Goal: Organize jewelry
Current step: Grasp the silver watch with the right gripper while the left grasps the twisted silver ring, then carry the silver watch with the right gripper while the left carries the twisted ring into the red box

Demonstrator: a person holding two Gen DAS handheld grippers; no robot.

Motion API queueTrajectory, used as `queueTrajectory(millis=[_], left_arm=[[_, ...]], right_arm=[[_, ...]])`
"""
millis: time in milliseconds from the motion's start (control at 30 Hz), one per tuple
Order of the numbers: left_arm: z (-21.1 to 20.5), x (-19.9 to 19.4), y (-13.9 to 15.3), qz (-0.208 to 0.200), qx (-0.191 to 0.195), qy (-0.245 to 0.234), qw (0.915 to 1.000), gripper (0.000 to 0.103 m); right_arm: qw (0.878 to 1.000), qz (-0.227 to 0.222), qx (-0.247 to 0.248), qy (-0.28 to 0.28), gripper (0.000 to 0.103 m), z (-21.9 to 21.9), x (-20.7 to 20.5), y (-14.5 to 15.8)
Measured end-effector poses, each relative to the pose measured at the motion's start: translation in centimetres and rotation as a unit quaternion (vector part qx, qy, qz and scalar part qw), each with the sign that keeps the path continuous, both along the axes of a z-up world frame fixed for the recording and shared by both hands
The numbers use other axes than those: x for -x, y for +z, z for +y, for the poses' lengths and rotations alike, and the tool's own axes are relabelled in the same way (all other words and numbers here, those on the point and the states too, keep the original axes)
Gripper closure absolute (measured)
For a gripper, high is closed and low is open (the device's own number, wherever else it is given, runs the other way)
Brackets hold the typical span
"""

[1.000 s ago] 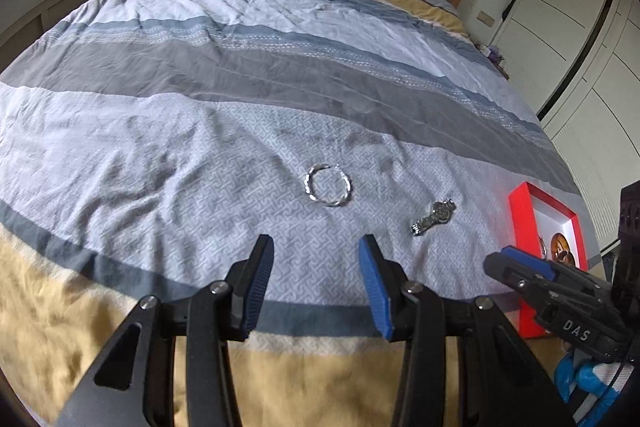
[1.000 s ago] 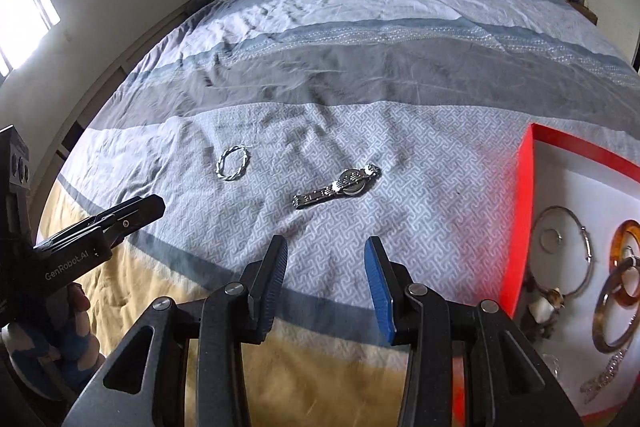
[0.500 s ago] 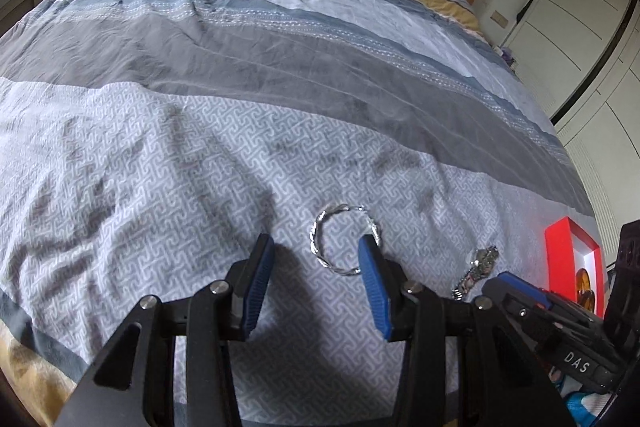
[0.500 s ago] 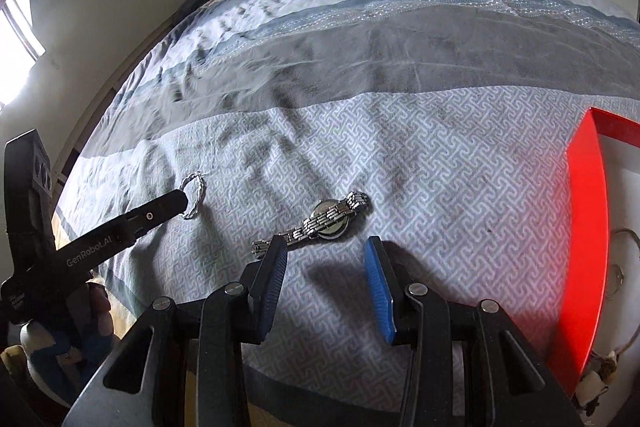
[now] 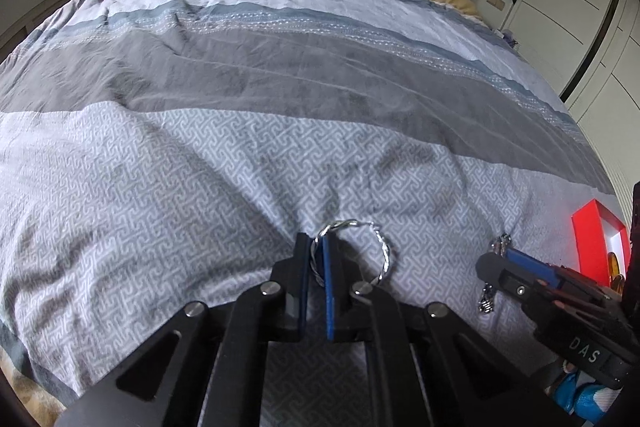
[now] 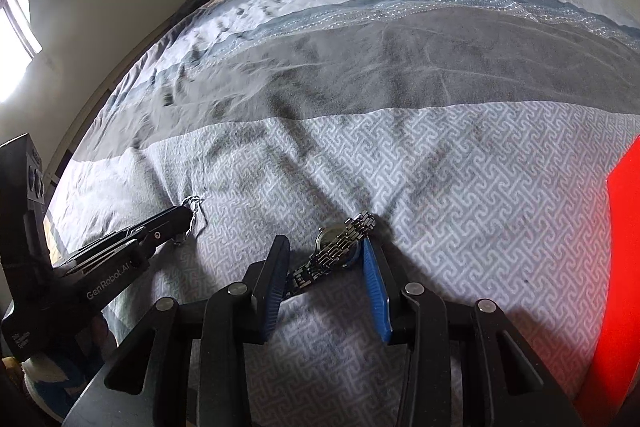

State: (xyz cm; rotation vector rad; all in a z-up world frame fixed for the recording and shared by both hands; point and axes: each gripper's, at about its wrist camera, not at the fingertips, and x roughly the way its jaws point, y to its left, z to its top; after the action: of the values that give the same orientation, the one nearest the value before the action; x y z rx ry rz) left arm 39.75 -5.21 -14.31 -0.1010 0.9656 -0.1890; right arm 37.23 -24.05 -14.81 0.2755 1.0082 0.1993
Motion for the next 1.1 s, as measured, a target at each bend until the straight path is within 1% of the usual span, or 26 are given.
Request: queueTrajectory(millis=[33, 100, 200, 367, 467, 800, 967, 1100], left_arm=[[0.0, 0.1, 0.1, -0.002, -0.001, 0.0, 1.0, 0.098], [-0.1, 0.3, 0.3, -0.007, -0.006, 0.001, 1.0, 0.098], [-0.3, 0.8, 0.9, -0.016, -0.014, 0.001, 0.9998, 0.098], [0.0, 1.4, 2.0, -0.019, -0.014, 0.009, 0.9997, 0.098], [0.1, 2.0, 3.1, -0.024, -0.013, 0.01, 0.9996, 0.098], [-0.9, 4.8, 8.4, -0.051, -0.006, 0.003, 0.9987, 0.098], [-3.1, 6.3, 10.7, -0.062, 0.006, -0.018, 0.9979, 0.098], [-6.1, 7.5, 12.1, -0.068, 0.018, -0.042, 0.9966, 0.098]], right_arm=[[1.0, -0.001, 0.003, -0.005, 0.077, -0.1, -0.1, -0.1], [1.0, -0.004, -0.004, -0.008, 0.077, -0.3, -0.2, -0.1], [1.0, -0.013, 0.004, -0.004, 0.077, -0.2, 0.3, 0.3], [1.0, -0.027, -0.004, -0.002, 0.077, -0.7, 1.4, 1.7], [0.999, -0.038, -0.007, -0.001, 0.078, -1.0, 2.3, 3.1], [0.997, -0.081, -0.006, -0.003, 0.078, -2.4, 6.2, 9.1], [0.995, -0.1, 0.001, -0.014, 0.078, -4.2, 8.4, 11.8], [0.993, -0.111, 0.012, -0.031, 0.078, -7.1, 10.0, 13.5]])
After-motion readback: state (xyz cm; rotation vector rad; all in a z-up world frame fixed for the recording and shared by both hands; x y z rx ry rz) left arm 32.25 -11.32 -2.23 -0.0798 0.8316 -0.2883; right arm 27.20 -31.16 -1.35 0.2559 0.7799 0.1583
